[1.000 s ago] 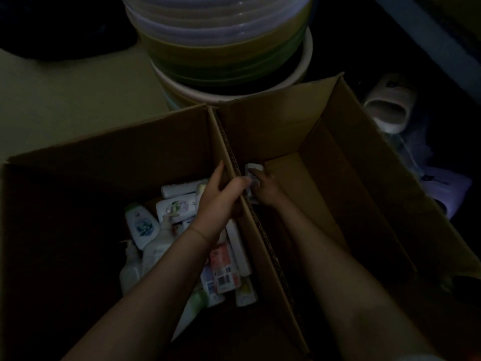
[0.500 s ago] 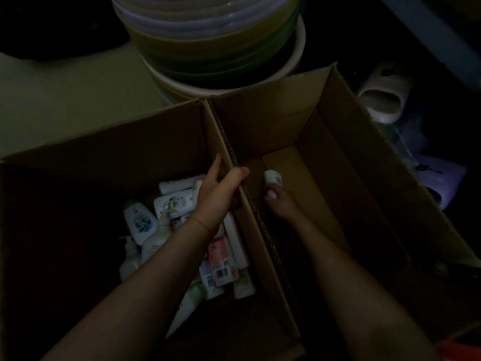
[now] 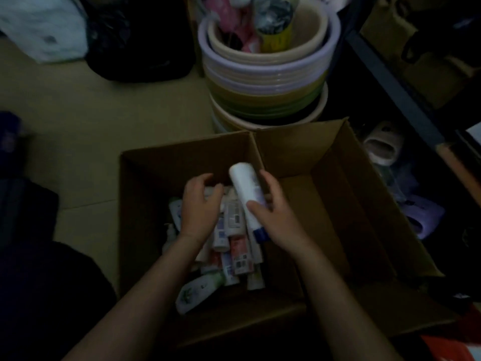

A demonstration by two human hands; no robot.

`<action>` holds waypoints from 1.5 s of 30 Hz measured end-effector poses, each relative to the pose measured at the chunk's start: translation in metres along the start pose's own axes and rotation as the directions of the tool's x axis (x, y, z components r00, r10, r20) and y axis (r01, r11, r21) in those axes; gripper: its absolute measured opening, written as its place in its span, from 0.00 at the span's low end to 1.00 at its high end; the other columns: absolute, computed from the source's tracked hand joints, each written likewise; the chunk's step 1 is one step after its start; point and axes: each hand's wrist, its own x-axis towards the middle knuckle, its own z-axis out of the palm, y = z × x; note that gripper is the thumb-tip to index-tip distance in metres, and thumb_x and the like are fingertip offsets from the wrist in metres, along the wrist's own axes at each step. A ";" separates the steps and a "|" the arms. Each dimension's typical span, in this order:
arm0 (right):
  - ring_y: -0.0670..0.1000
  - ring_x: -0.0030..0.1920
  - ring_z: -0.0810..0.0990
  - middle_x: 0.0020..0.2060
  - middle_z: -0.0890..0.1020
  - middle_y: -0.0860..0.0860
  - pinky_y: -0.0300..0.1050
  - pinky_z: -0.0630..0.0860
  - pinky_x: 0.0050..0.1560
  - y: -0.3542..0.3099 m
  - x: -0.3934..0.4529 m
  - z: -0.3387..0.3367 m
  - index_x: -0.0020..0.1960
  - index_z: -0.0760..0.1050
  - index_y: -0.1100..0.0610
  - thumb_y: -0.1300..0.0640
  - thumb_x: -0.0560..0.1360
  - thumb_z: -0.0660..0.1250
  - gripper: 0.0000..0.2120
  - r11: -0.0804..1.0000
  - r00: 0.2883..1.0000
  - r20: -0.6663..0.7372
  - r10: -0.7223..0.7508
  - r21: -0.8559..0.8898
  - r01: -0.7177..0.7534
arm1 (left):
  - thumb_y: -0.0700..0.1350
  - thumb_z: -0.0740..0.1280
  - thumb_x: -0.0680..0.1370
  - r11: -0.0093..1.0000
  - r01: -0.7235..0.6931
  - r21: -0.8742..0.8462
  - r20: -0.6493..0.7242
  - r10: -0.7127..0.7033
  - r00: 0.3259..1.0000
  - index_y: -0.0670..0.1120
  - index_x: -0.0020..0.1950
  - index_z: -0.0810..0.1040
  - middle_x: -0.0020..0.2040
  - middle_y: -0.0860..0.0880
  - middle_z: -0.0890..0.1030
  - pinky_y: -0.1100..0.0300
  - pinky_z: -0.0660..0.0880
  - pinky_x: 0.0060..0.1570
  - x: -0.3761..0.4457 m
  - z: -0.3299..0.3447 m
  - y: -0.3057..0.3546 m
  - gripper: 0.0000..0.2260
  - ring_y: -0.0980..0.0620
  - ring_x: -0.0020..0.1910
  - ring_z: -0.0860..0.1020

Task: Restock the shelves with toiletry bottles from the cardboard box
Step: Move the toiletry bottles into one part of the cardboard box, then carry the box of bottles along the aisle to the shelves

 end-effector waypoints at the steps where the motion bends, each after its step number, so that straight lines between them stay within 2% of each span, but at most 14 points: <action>1: 0.42 0.49 0.76 0.55 0.73 0.46 0.32 0.71 0.40 0.004 0.002 0.012 0.77 0.55 0.44 0.56 0.80 0.64 0.30 0.999 1.000 -0.019 0.005 -0.051 -0.006 | 0.44 0.67 0.78 0.991 -0.053 0.121 -0.120 0.067 0.991 0.42 0.67 0.75 0.66 0.41 0.73 0.52 0.66 0.66 -0.003 -0.017 -0.011 0.17 0.44 0.66 0.71; 4: 0.43 0.48 0.74 0.52 0.75 0.47 0.35 0.71 0.44 0.013 0.009 0.031 0.74 0.63 0.50 0.58 0.79 0.63 0.24 0.974 0.992 -0.122 -0.012 -0.225 -0.016 | 0.45 0.68 0.73 0.886 0.063 0.459 -0.295 0.086 0.951 0.41 0.71 0.69 0.73 0.35 0.65 0.41 0.57 0.71 -0.006 -0.050 -0.043 0.27 0.35 0.73 0.62; 8: 0.52 0.64 0.68 0.63 0.71 0.56 0.45 0.69 0.62 0.018 0.013 0.030 0.67 0.72 0.59 0.61 0.78 0.62 0.18 0.759 0.917 -0.207 -0.341 -0.636 0.139 | 0.49 0.69 0.74 0.795 0.273 0.542 -0.280 -0.136 0.950 0.42 0.80 0.51 0.78 0.35 0.55 0.38 0.54 0.72 -0.004 -0.060 -0.054 0.40 0.35 0.76 0.55; 11: 0.56 0.69 0.64 0.68 0.69 0.59 0.50 0.66 0.67 0.026 0.014 0.029 0.70 0.70 0.61 0.63 0.77 0.62 0.21 0.695 0.900 -0.250 -0.356 -0.715 0.076 | 0.49 0.68 0.74 0.775 0.285 0.565 -0.276 -0.148 0.950 0.42 0.80 0.49 0.77 0.33 0.57 0.39 0.58 0.70 -0.002 -0.058 -0.051 0.41 0.34 0.73 0.60; 15: 0.55 0.67 0.66 0.68 0.69 0.58 0.42 0.67 0.59 0.026 0.011 0.036 0.75 0.64 0.59 0.63 0.77 0.62 0.26 0.659 0.894 -0.292 -0.340 -0.752 0.006 | 0.49 0.67 0.75 0.745 0.299 0.596 -0.274 -0.161 0.948 0.39 0.80 0.49 0.72 0.30 0.63 0.42 0.64 0.65 -0.004 -0.057 -0.054 0.40 0.34 0.66 0.67; 17: 0.55 0.66 0.67 0.67 0.69 0.58 0.42 0.69 0.56 0.024 0.009 0.040 0.76 0.62 0.59 0.63 0.77 0.63 0.27 0.659 0.887 -0.300 -0.352 -0.752 0.008 | 0.48 0.67 0.76 0.749 0.327 0.576 -0.272 -0.202 0.941 0.38 0.79 0.53 0.66 0.33 0.70 0.46 0.71 0.55 -0.005 -0.062 -0.056 0.37 0.35 0.60 0.73; 19: 0.55 0.64 0.68 0.66 0.70 0.59 0.44 0.71 0.55 0.024 0.007 0.045 0.76 0.61 0.59 0.63 0.78 0.63 0.28 0.663 0.882 -0.306 -0.359 -0.748 0.010 | 0.46 0.64 0.78 0.734 0.379 0.564 -0.271 -0.269 0.924 0.36 0.73 0.61 0.61 0.36 0.76 0.50 0.72 0.43 -0.005 -0.070 -0.061 0.27 0.38 0.54 0.78; 21: 0.54 0.63 0.70 0.65 0.71 0.58 0.44 0.72 0.55 0.023 0.004 0.047 0.76 0.61 0.59 0.63 0.78 0.62 0.27 0.660 0.878 -0.326 -0.350 -0.751 -0.015 | 0.41 0.62 0.80 0.705 0.405 0.582 -0.275 -0.298 0.914 0.36 0.65 0.68 0.55 0.37 0.79 0.54 0.69 0.39 -0.005 -0.079 -0.066 0.15 0.39 0.50 0.80; 26: 0.57 0.51 0.80 0.55 0.79 0.58 0.43 0.69 0.39 0.028 0.010 0.044 0.70 0.65 0.59 0.58 0.80 0.62 0.19 0.658 0.914 -0.402 -0.050 -0.702 -0.273 | 0.37 0.60 0.80 0.712 0.404 0.575 -0.278 -0.294 0.914 0.36 0.53 0.77 0.51 0.35 0.81 0.57 0.65 0.38 0.000 -0.080 -0.066 0.09 0.38 0.50 0.80; 29: 0.54 0.42 0.76 0.46 0.78 0.56 0.44 0.69 0.38 0.038 0.016 0.041 0.61 0.70 0.59 0.56 0.82 0.60 0.10 0.693 0.909 -0.409 0.084 -0.631 -0.348 | 0.39 0.60 0.80 0.736 0.388 0.555 -0.278 -0.275 0.920 0.36 0.48 0.79 0.48 0.35 0.82 0.59 0.61 0.32 0.004 -0.073 -0.069 0.10 0.41 0.40 0.77; 31: 0.52 0.39 0.73 0.40 0.74 0.53 0.45 0.70 0.38 0.045 0.016 0.042 0.55 0.73 0.60 0.53 0.82 0.59 0.11 0.632 0.899 -0.412 0.146 -0.661 -0.405 | 0.42 0.60 0.81 0.734 0.396 0.551 -0.250 -0.307 0.918 0.35 0.46 0.79 0.47 0.35 0.82 0.61 0.56 0.29 0.000 -0.072 -0.073 0.13 0.44 0.37 0.72; 36: 0.58 0.46 0.81 0.46 0.81 0.56 0.45 0.72 0.39 0.028 -0.003 0.029 0.50 0.78 0.58 0.46 0.82 0.55 0.19 0.419 0.893 -0.357 0.274 -0.792 -0.445 | 0.53 0.58 0.83 0.639 0.432 0.636 -0.098 -0.489 0.867 0.36 0.55 0.81 0.54 0.35 0.82 0.56 0.68 0.42 -0.026 -0.099 -0.078 0.21 0.36 0.53 0.80; 40: 0.55 0.44 0.79 0.42 0.80 0.53 0.48 0.78 0.45 0.002 -0.023 0.013 0.48 0.78 0.56 0.45 0.81 0.57 0.17 0.423 0.875 -0.307 0.374 -0.783 -0.456 | 0.52 0.60 0.83 0.655 0.431 0.620 -0.035 -0.527 0.849 0.35 0.51 0.81 0.52 0.33 0.82 0.53 0.72 0.42 -0.048 -0.129 -0.070 0.21 0.35 0.51 0.80; 45: 0.52 0.36 0.74 0.32 0.73 0.51 0.44 0.69 0.37 -0.060 -0.052 -0.003 0.35 0.69 0.51 0.46 0.81 0.60 0.17 0.441 0.880 -0.286 0.379 -0.781 -0.443 | 0.51 0.63 0.81 0.719 0.436 0.540 0.010 -0.524 0.852 0.34 0.38 0.78 0.42 0.35 0.82 0.54 0.74 0.38 -0.080 -0.177 -0.038 0.22 0.38 0.41 0.80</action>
